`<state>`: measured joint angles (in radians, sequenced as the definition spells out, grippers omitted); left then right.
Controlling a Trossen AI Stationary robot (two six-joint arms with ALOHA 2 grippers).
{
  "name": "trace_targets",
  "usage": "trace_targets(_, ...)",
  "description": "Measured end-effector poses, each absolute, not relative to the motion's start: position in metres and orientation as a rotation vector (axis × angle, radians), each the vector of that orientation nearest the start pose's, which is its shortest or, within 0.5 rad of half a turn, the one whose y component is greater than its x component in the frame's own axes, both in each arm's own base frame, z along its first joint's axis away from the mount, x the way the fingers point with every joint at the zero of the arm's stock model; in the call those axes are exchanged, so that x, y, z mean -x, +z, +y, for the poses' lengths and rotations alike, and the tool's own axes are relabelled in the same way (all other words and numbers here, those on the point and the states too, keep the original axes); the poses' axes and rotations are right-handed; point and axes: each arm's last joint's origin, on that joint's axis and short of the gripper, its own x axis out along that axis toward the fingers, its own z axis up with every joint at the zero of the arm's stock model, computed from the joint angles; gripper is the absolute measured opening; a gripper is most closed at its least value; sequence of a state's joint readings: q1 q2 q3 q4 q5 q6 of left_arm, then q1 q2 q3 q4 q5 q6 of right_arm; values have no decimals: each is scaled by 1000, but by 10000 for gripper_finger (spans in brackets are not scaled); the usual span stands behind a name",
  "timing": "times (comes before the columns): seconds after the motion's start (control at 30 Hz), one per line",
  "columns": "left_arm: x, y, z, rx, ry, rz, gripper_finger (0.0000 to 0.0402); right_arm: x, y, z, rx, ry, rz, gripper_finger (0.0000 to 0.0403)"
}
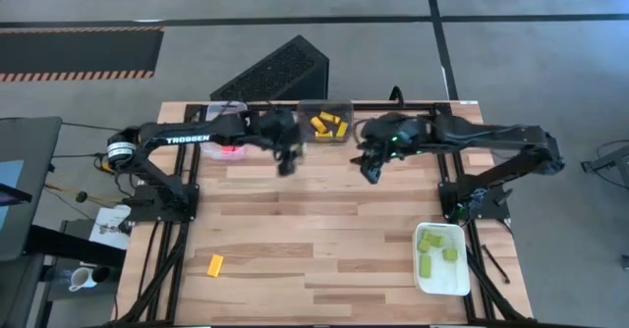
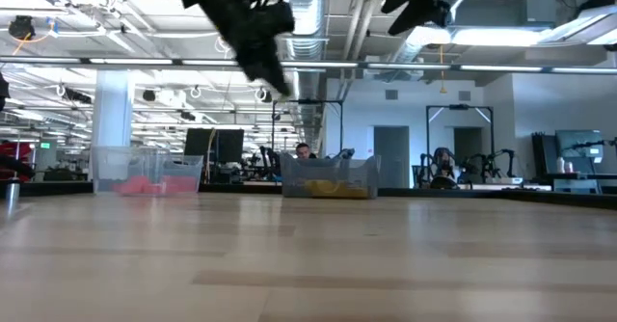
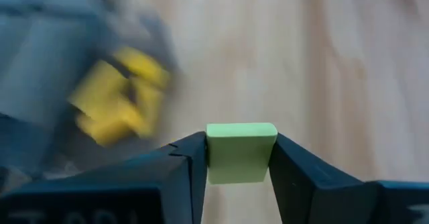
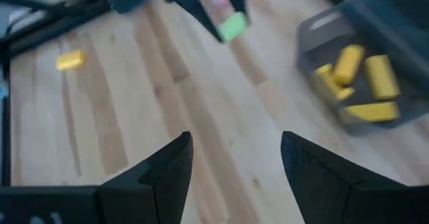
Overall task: Sort & place blocks by color
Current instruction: Put the green block into the white bin
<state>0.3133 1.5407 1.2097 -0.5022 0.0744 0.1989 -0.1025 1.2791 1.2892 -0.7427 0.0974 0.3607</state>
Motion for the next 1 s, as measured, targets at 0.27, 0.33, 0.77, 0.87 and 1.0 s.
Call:
trace_targets(0.27, -339, 272, 151, 124, 243, 629, 111, -225, 379, -38, -349, -386, 587, 249)
trace_targets(0.33, -347, 269, 150, 191, 122, 601, 113, -215, 383, -36, -349, -383, 580, 249)
trace_targets(0.77, -398, 280, 12, 154, -361, 397, 108, -174, 409, -6, -602, -294, 428, 249)
trace_targets(0.87, -403, 278, -28, 61, -405, 357, 107, -173, 414, 2, -650, -244, 384, 249)
trace_targets(1.0, -410, 274, -73, 23, -457, 261, 104, -167, 425, 8, -675, -218, 282, 249)
